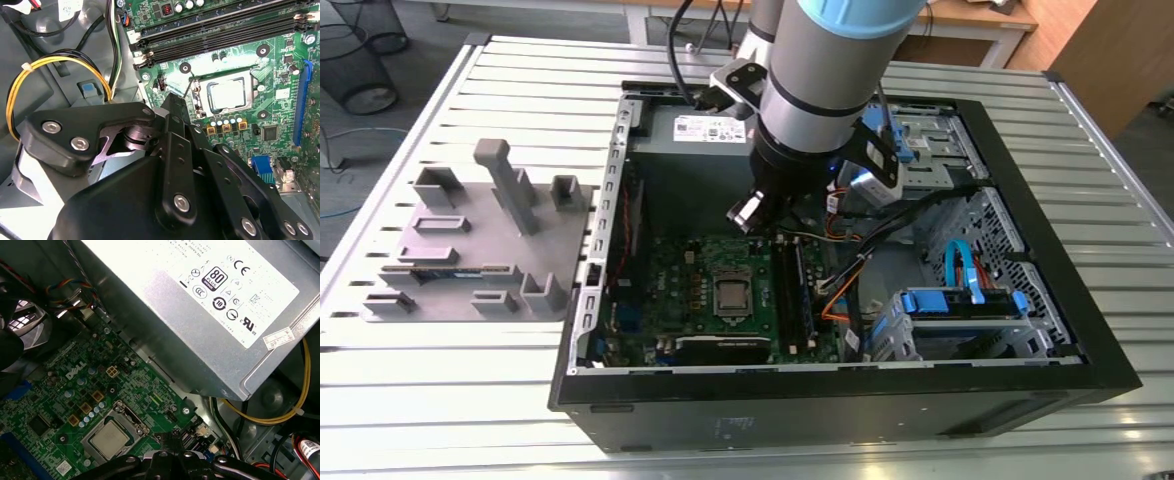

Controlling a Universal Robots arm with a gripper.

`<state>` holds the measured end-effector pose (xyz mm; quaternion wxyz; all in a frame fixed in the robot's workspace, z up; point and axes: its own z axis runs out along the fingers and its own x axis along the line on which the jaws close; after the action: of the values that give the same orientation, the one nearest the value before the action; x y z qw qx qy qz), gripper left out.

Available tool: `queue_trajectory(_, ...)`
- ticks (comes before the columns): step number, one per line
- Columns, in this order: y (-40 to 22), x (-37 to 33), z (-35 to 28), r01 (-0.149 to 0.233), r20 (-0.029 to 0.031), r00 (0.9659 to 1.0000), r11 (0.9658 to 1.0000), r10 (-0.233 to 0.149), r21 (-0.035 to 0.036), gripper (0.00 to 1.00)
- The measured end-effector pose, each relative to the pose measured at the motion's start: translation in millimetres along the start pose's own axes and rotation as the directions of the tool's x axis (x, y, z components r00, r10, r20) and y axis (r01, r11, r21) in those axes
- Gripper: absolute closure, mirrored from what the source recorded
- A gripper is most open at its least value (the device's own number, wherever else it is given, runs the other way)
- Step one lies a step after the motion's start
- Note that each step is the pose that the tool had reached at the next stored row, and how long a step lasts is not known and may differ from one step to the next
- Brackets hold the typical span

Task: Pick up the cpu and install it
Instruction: 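Install the first cpu locking lever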

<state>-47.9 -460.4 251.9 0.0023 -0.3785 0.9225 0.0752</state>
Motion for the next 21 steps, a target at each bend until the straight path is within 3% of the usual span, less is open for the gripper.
queue_trajectory(9,0.8,-0.2,7.0,0.000,0.0033,1.0000,1.0000,0.000,-0.0035,0.89)
queue_trajectory(14,4.4,-1.1,9.0,0.000,0.0034,1.0000,1.0000,0.000,-0.0035,0.89)
queue_trajectory(21,10.7,4.2,11.0,-0.001,0.0018,1.0000,1.0000,0.001,-0.0015,0.89)
